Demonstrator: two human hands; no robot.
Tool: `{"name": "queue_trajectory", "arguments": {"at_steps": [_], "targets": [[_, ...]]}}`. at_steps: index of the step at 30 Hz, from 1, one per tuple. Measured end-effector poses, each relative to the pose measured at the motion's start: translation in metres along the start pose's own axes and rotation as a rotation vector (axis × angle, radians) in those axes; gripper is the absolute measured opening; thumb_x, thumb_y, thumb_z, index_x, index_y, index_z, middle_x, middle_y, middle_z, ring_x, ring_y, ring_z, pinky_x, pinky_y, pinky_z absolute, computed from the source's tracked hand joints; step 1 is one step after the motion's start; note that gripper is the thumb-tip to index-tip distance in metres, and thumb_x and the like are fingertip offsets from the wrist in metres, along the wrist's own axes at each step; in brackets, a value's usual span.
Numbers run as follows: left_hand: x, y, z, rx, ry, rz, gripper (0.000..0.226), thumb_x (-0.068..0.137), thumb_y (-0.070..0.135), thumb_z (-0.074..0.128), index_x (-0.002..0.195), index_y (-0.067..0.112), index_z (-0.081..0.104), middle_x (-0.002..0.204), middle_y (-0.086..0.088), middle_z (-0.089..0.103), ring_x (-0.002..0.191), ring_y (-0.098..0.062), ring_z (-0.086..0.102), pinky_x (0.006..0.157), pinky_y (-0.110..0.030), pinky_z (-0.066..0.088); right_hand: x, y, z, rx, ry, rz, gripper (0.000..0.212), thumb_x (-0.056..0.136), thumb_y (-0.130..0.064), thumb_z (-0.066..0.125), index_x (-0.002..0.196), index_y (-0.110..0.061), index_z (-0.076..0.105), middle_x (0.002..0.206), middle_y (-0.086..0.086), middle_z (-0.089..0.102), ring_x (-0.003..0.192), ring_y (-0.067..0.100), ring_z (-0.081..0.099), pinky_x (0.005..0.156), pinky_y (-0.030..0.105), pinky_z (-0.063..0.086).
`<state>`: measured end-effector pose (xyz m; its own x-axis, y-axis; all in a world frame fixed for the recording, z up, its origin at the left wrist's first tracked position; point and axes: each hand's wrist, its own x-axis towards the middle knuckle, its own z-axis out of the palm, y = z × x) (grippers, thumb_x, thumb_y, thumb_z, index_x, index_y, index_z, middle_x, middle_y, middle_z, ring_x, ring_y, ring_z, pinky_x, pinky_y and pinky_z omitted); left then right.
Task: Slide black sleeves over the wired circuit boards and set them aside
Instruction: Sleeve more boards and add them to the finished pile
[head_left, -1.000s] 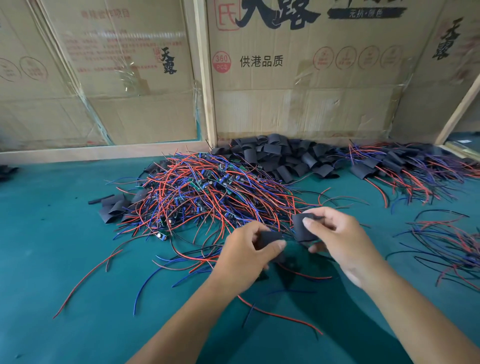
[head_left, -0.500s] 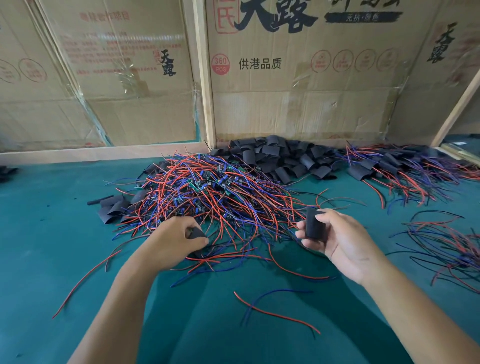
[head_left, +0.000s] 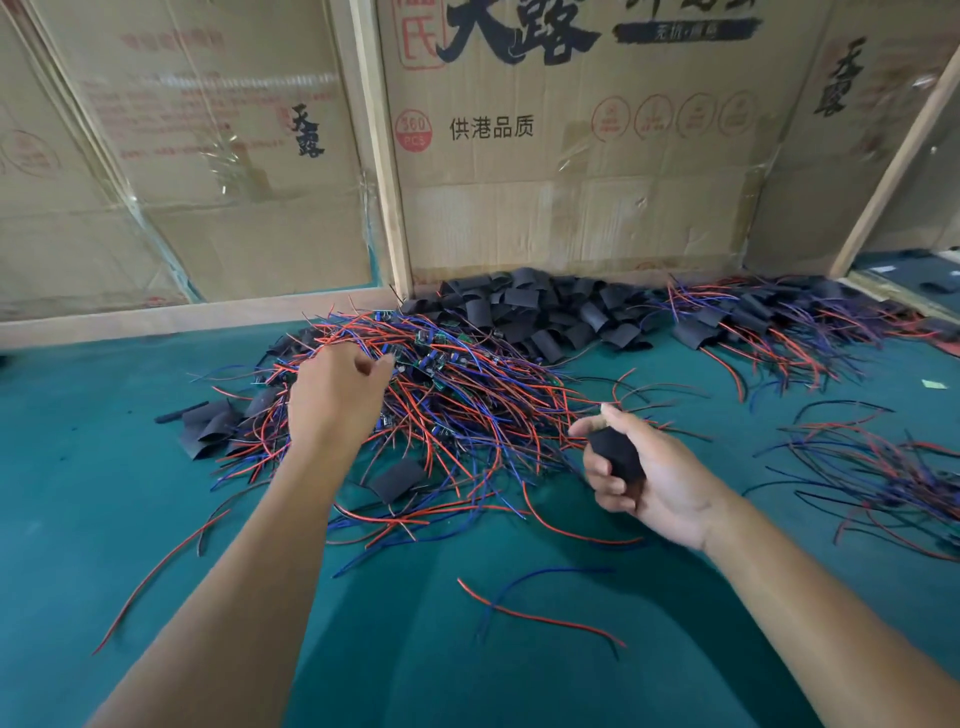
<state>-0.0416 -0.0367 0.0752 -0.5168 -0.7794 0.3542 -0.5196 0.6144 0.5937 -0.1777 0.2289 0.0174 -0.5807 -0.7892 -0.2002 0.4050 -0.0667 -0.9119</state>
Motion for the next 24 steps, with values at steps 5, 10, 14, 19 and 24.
{"name": "queue_trajectory", "arguments": {"at_steps": [5,10,14,19,24], "targets": [[0.012,0.010,0.012,0.254,0.035,-0.179,0.057,0.077,0.063,0.071,0.063,0.011,0.053,0.059,-0.003,0.047,0.057,-0.027,0.050,0.061,-0.032,0.038,0.003,0.002,-0.007,0.000,-0.056,-0.010,0.044,0.089,-0.056,0.058,0.098,-0.014,0.068,0.066,0.002,0.038,0.051,0.014,0.029,0.043,0.024,0.026],[0.017,-0.001,-0.001,0.184,-0.131,-0.207,0.036,0.078,0.043,0.067,0.062,0.012,0.072,0.063,-0.003,0.071,0.061,-0.024,0.064,0.062,-0.030,0.050,0.003,0.003,-0.008,-0.023,-0.145,0.051,0.056,0.088,-0.061,0.056,0.092,-0.007,0.070,0.066,0.000,0.041,0.053,0.013,0.031,0.043,0.023,0.027],[0.000,-0.004,-0.013,-0.366,-0.133,-0.220,0.026,0.086,0.034,0.066,0.072,0.013,0.069,0.062,0.001,0.073,0.045,-0.010,0.054,0.056,-0.026,0.044,0.006,0.002,-0.007,-0.006,-0.138,0.084,0.060,0.090,-0.054,0.046,0.108,-0.003,0.073,0.069,-0.001,0.041,0.056,0.013,0.031,0.046,0.023,0.024],[-0.025,0.006,-0.029,-0.837,-0.074,-0.134,0.026,0.090,0.031,0.074,0.074,0.015,0.062,0.077,-0.010,0.074,0.053,-0.010,0.054,0.051,-0.026,0.045,0.004,0.001,-0.008,0.009,-0.138,0.097,0.056,0.088,-0.045,0.046,0.116,-0.003,0.071,0.071,-0.001,0.044,0.057,0.012,0.033,0.051,0.025,0.020],[-0.048,0.025,-0.030,-1.496,-0.357,-0.186,0.020,0.078,0.018,0.071,0.094,0.009,0.062,0.085,-0.008,0.067,0.062,-0.007,0.061,0.063,-0.014,0.054,0.000,0.001,-0.009,0.011,-0.147,0.005,0.041,0.096,-0.041,0.053,0.105,-0.006,0.072,0.077,0.002,0.048,0.061,0.012,0.039,0.050,0.023,0.024]]}}
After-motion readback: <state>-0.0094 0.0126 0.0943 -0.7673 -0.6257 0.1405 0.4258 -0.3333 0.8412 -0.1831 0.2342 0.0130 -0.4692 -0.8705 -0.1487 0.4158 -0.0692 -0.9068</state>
